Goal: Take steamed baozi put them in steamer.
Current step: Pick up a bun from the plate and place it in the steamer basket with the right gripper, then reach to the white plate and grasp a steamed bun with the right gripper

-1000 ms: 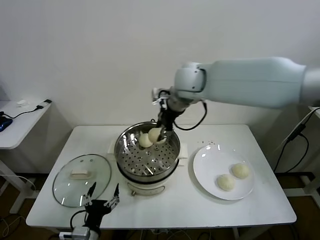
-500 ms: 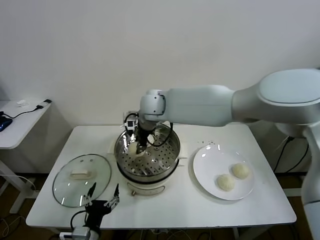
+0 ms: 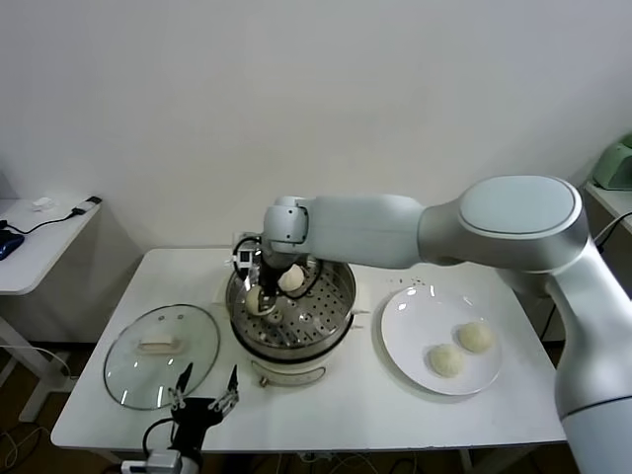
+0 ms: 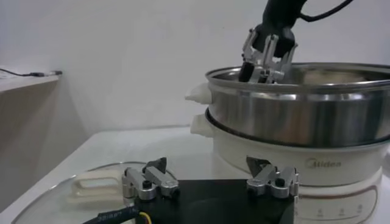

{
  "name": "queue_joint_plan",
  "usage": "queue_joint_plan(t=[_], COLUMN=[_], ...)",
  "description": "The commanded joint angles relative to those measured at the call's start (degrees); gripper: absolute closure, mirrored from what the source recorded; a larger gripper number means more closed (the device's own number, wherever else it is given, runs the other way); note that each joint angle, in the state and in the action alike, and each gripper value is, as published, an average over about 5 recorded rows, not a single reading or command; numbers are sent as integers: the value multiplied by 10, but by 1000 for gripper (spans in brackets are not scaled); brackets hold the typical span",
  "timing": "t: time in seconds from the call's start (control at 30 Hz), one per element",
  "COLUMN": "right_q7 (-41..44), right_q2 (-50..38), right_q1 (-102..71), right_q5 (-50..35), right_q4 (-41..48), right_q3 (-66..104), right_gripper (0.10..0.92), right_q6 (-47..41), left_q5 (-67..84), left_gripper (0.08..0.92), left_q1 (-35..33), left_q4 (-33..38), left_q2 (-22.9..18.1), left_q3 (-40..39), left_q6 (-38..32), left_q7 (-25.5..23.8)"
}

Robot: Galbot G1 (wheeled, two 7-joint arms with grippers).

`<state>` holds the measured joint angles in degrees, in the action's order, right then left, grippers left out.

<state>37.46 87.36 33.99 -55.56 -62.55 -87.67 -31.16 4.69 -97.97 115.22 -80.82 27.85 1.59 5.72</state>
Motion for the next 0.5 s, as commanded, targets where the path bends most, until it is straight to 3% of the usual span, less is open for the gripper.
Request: queue_joint_plan(t=[0.03,0.33,0.5], right_q7=[52,207,240], right_q2=[-45,-245,-380], right_q1=[50,236,305], right_q5=[5,9,71], right_q4=[-22,-137,-222], right_q3=[3,-79,-173], right_gripper=[224,203,203], right_q6=[35,139,163], left_q5=[-4,-6,-7], left_gripper=[177,177,177], left_q1=[-2,-6,-4], left_q4=[3,7,2], left_q2=[-1,0,3], left_q3=[-3,-4,-4], left_q6=[0,1,-1], left_q7=[0,-1,-1])
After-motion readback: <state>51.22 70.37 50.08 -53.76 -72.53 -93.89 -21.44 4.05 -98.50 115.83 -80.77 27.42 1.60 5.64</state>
